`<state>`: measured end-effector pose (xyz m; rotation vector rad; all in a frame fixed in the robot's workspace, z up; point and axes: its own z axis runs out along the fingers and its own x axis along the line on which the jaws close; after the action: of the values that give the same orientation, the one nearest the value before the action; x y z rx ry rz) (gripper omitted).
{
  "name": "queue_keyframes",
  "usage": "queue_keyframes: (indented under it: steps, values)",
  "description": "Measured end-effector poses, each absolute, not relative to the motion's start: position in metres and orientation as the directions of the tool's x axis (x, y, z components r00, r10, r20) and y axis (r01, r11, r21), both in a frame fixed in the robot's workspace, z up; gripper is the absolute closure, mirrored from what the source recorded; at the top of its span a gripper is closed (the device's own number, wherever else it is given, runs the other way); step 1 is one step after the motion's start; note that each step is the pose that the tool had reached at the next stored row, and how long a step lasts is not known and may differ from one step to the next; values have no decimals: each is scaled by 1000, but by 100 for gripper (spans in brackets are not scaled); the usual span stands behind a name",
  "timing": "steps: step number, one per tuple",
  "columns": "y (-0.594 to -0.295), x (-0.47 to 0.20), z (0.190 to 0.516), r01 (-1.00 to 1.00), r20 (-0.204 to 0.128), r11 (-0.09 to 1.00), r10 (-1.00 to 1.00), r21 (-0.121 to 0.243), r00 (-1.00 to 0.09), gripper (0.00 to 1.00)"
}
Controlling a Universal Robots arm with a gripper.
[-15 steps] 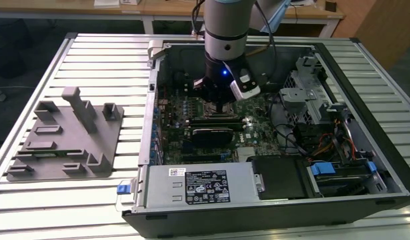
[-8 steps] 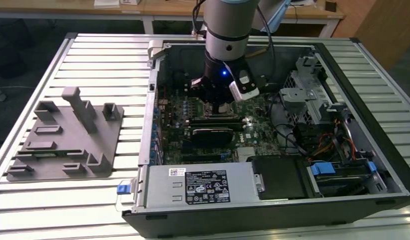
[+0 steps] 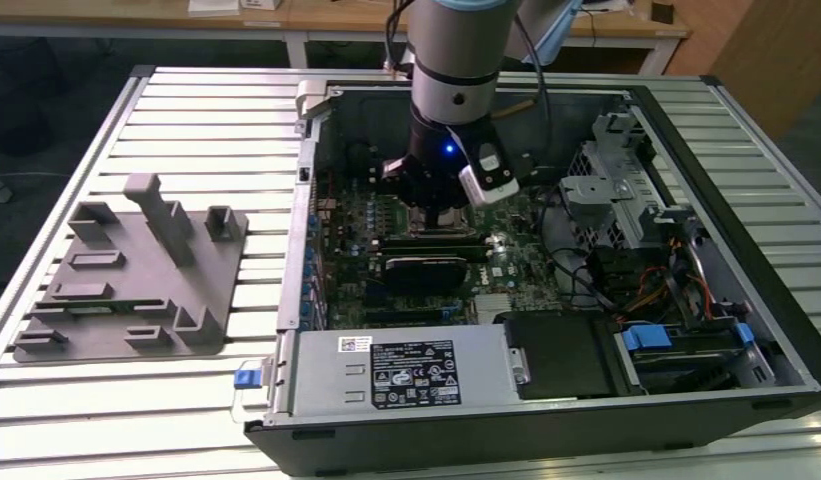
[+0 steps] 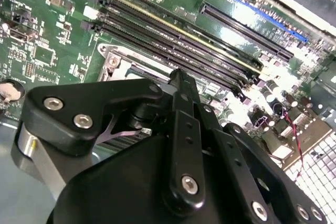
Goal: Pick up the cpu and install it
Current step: 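Install the second cpu locking lever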
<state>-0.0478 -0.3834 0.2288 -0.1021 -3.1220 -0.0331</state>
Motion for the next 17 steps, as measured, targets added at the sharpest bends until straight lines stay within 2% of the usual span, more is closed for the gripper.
queue_keyframes:
  steps: [5,11,17]
  values:
    - [-390,-48,226,66,19,997,65,31,-998,89]
    - [-395,-51,223,66,22,995,64,79,-998,89]
    - [-399,-56,219,66,24,993,63,103,-998,89]
